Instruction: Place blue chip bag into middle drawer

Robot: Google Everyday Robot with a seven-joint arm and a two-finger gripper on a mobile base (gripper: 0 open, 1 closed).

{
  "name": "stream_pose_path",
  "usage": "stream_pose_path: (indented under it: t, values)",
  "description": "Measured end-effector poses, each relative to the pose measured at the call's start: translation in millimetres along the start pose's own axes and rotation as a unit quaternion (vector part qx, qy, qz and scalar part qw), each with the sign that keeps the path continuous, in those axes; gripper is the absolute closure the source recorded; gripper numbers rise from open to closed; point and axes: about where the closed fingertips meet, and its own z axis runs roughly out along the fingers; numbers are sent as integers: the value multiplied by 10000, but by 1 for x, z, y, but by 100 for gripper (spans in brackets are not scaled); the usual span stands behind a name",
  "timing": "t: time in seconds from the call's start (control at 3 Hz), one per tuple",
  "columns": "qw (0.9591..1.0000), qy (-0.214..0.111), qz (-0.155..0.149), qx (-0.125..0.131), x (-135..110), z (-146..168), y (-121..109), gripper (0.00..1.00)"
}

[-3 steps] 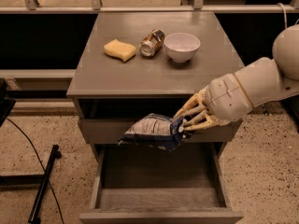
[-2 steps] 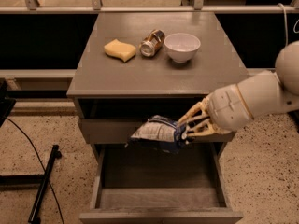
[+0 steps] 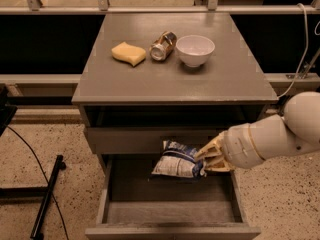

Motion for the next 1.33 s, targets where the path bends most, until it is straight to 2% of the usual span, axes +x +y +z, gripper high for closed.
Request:
stream_pose_path:
  t: [0.33, 0.67, 1.0, 1.33]
  values:
    - [9999, 4, -172, -12, 1, 1, 2, 100]
    - [9992, 90, -180, -356, 8, 15, 9, 100]
    - [9987, 89, -321, -376, 38, 37, 38, 100]
    - [9949, -79, -968, -260, 90, 72, 98, 100]
